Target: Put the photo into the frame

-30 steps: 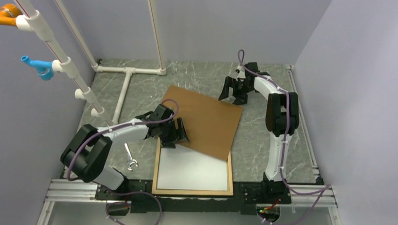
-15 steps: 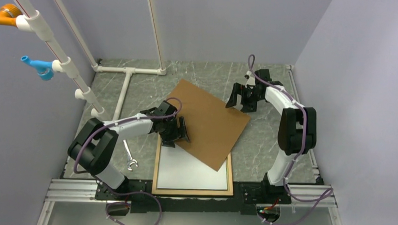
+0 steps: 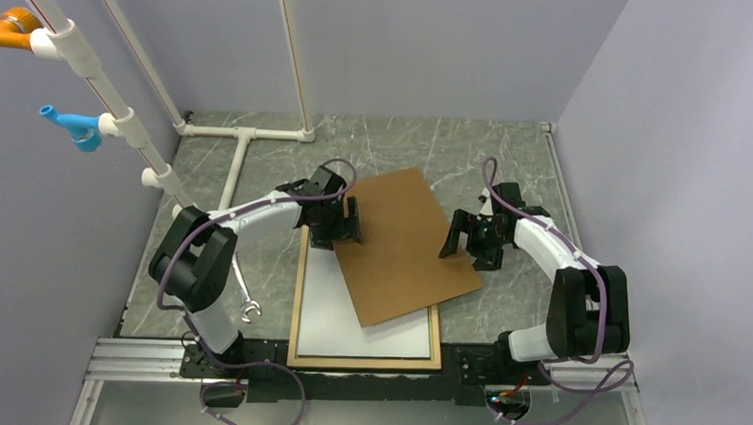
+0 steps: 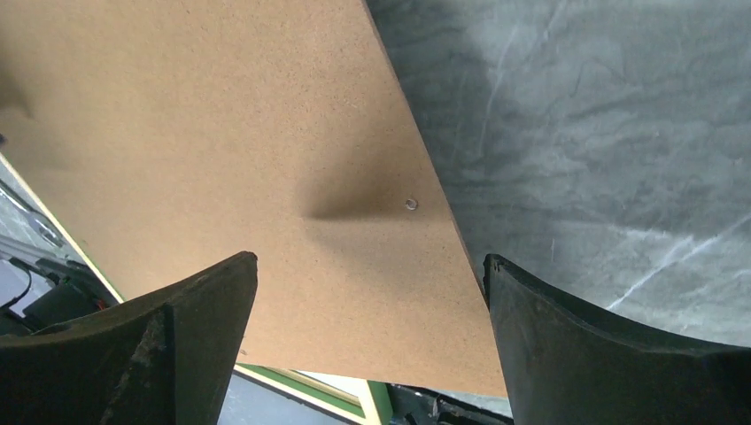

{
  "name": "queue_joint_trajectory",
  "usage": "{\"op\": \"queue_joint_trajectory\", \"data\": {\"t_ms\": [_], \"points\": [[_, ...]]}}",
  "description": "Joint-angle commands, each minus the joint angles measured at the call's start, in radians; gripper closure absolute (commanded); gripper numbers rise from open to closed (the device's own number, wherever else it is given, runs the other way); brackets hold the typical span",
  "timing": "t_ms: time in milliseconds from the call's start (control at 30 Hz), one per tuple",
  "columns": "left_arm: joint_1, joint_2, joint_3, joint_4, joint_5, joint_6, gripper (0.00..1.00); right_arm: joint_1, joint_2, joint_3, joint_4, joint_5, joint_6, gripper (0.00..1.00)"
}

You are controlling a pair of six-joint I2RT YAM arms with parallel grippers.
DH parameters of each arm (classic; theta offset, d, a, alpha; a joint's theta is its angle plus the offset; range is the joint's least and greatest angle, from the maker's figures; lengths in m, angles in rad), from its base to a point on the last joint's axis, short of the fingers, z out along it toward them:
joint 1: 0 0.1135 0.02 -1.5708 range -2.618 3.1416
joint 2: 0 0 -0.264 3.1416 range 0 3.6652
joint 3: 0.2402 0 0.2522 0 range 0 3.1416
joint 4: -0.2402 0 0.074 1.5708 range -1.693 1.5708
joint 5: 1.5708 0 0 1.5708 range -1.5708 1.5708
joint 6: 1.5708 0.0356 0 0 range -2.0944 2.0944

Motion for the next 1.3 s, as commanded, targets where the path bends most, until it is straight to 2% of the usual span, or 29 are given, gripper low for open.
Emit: {"op": "queue_joint_trajectory", "data": {"t_ms": [0,200,367,533,633,733,933,1067,1267], "points": [[-0.024,0.027,0.117,0.103,0.08,0.026,0.18,0.029,-0.026,0.015,0.035,-0.051,0.092,0.0],[-0.023,0.023,0.108,0.032,0.028,0.037,0.16,-0.019,0.073,0.105,0.097,0.043,0.07,0.0],[-0.009,0.009,0.066,0.019,0.012,0.037,0.15,-0.06,0.222,0.234,0.06,0.047,0.007,0.0],[0.01,0.018,0.063,0.021,0.026,0.036,0.15,-0.085,0.298,0.294,0.063,0.01,0.009,0.0],[0.023,0.025,0.071,0.031,0.038,0.043,0.15,-0.08,0.282,0.241,0.104,-0.083,0.024,0.0],[0.036,0.046,0.1,0.017,0.044,0.059,0.15,-0.07,0.237,0.163,0.118,-0.11,0.032,0.0],[0.053,0.096,0.145,-0.013,0.036,0.087,0.15,-0.051,0.097,-0.003,0.103,-0.14,0.045,0.0],[0.051,0.135,0.18,0.007,0.084,0.108,0.16,-0.031,-0.028,-0.107,0.09,-0.177,0.074,0.0],[0.05,0.115,0.189,0.005,0.071,0.12,0.16,-0.058,-0.097,-0.074,0.052,-0.007,0.06,0.0]]}}
